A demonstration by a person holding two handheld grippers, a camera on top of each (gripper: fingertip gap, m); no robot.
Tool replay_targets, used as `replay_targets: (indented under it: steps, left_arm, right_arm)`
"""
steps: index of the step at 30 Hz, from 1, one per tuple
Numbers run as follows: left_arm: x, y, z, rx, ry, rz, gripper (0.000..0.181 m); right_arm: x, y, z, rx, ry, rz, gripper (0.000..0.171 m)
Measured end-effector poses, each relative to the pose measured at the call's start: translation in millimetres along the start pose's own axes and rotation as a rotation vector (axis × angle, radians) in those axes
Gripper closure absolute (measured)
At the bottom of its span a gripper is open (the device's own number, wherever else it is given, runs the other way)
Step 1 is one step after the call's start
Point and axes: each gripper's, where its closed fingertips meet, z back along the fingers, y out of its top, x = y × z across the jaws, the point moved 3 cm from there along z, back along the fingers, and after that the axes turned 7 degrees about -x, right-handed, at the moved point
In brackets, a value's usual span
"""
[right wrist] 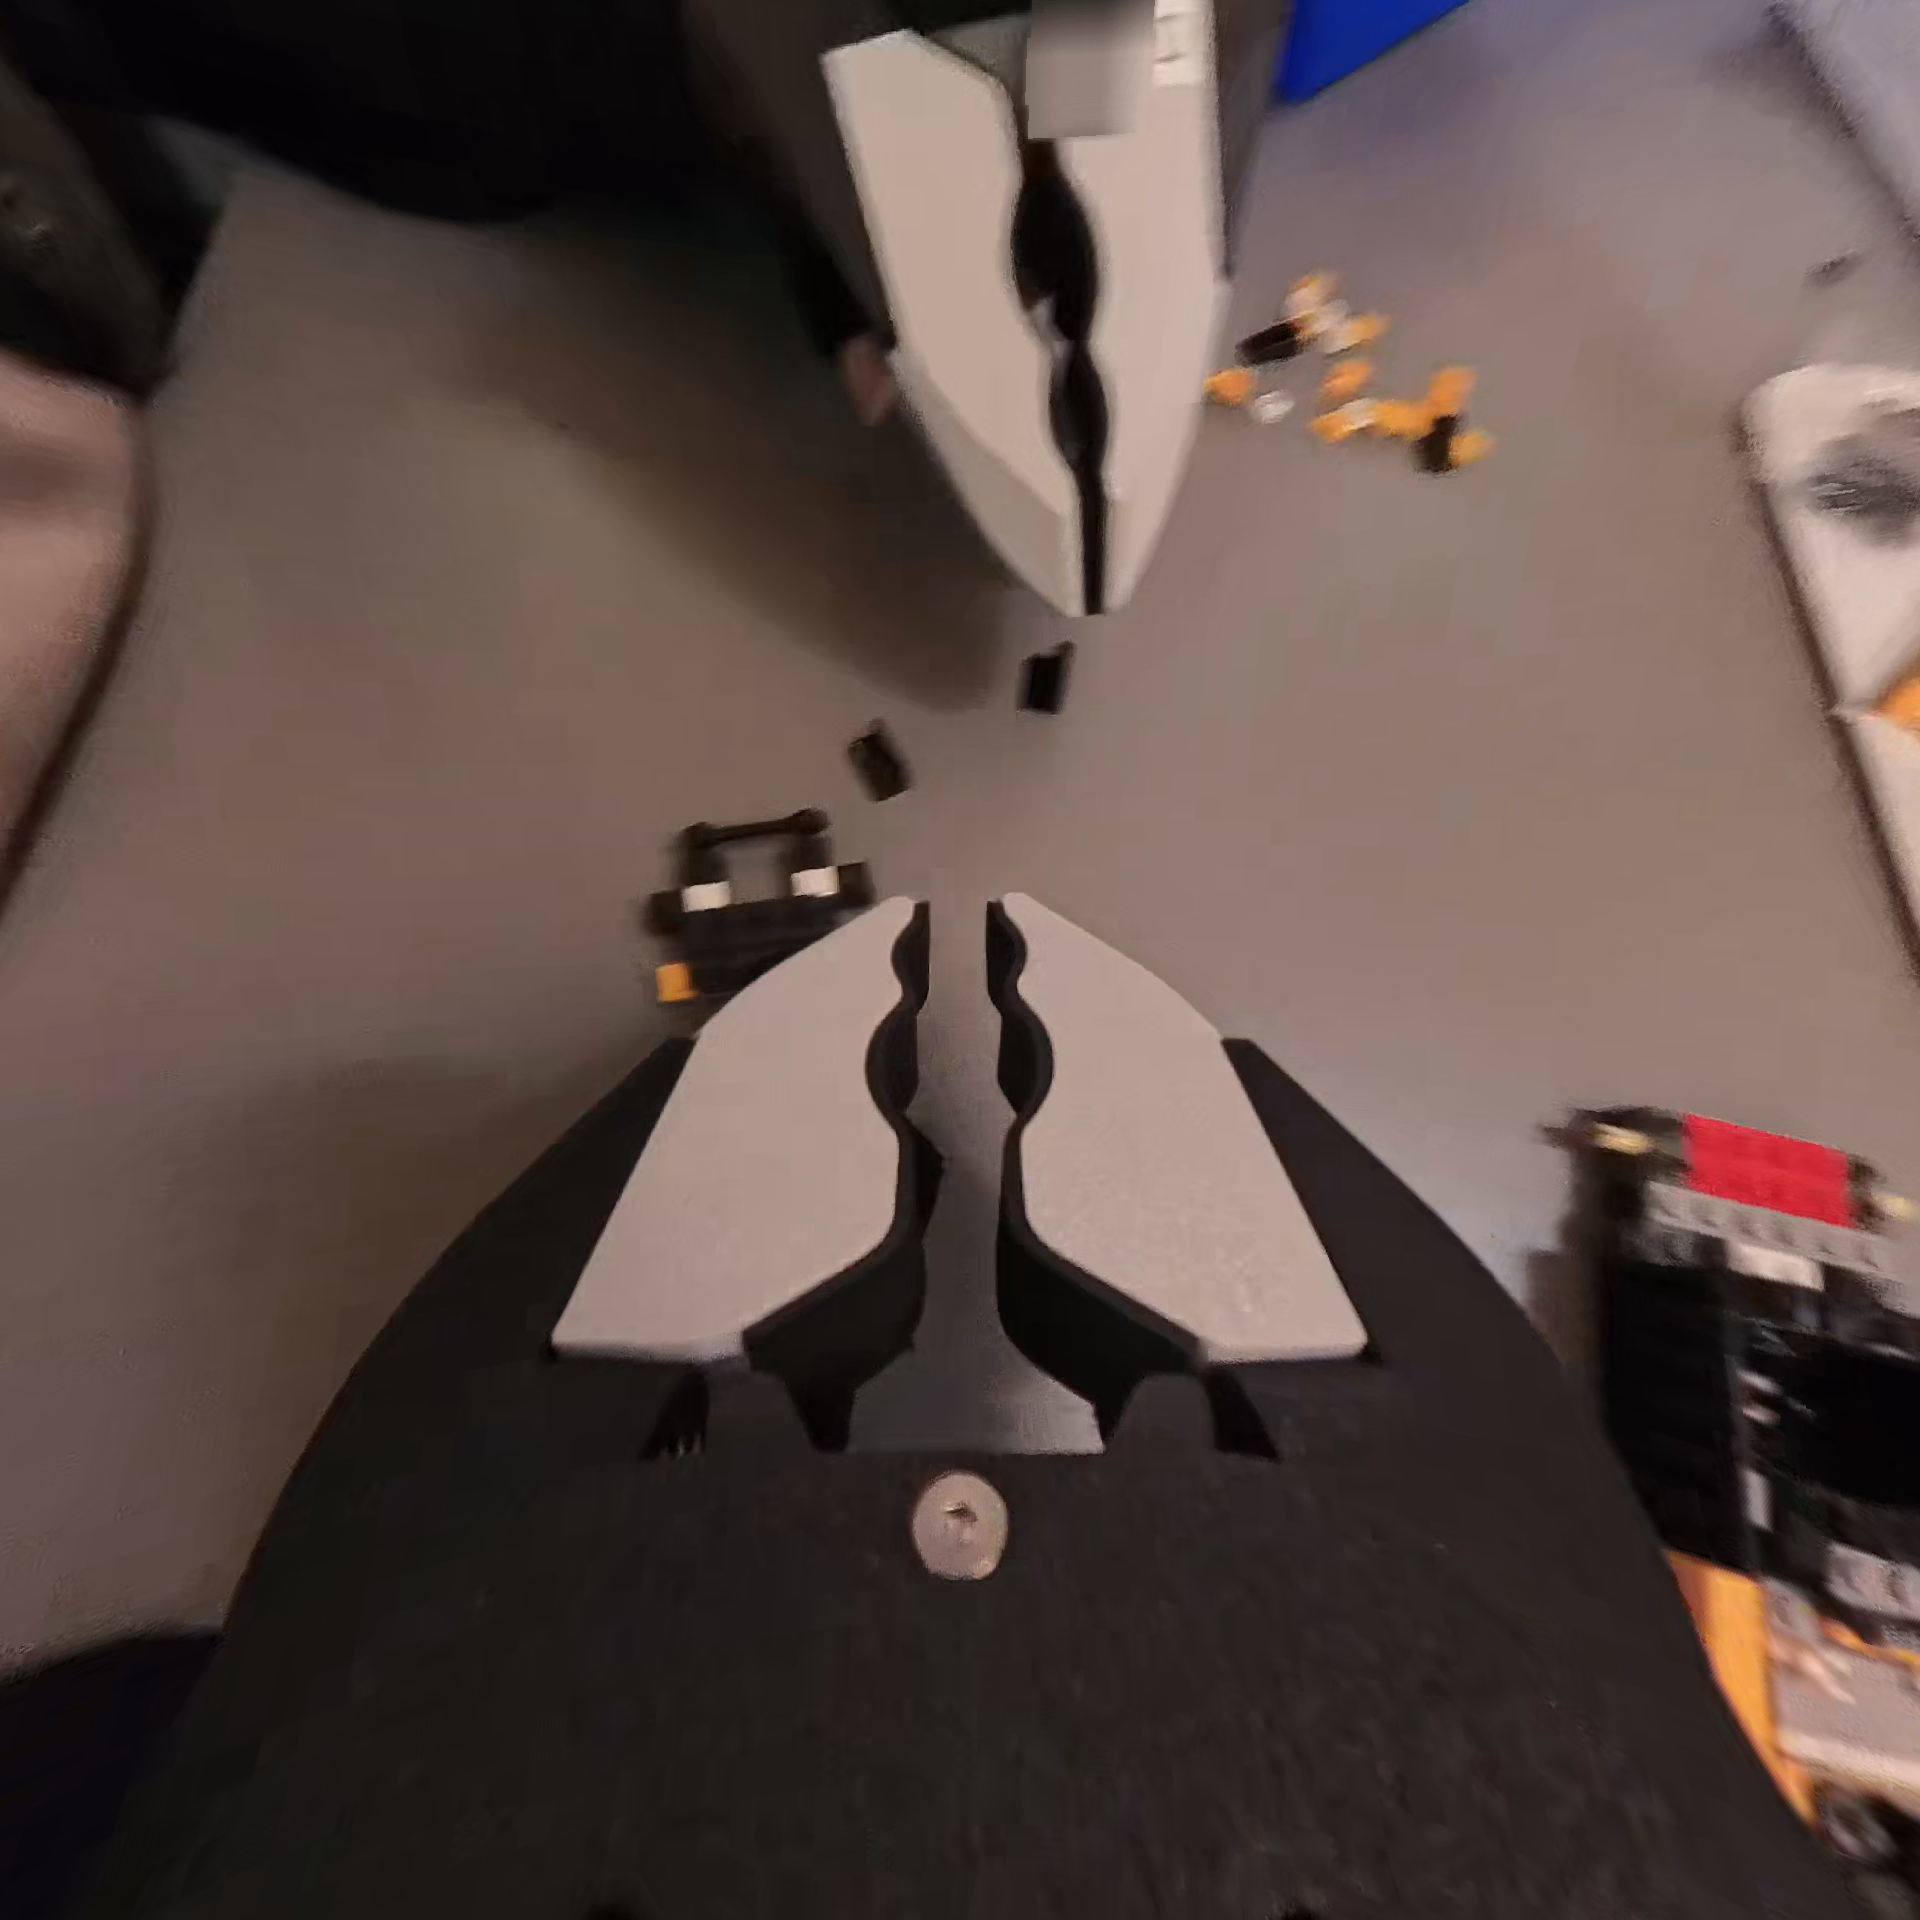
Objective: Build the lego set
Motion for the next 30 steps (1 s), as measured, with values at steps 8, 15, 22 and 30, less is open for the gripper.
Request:
replay_targets:
  steps: [8,15,22,30]
  left_arm:
    - [32.3,-9.1,-5.4,-0.155,-0.204,0.009,0.174]
    - [37.2,-21.8,-18.6,-0.270,-0.201,0.028,0.170]
    - [38.0,-22.8,-21.1,-0.292,-0.187,0.012,0.180]
    - [36.3,-14.0,-13.1,-0.250,-0.207,0.055,0.180]
  right_arm:
    - [-37.9,-7.9,-15.0,-0.230,0.097,0.121,0.126]
    - [-31.6,-15.2,-22.5,-0.253,0.074,0.131,0.136]
    - [-30.3,-13.9,-22.9,-0.238,0.066,0.134,0.136]
    - [-30.7,-2.0,-21.0,-0.152,0.061,0.142,0.122]
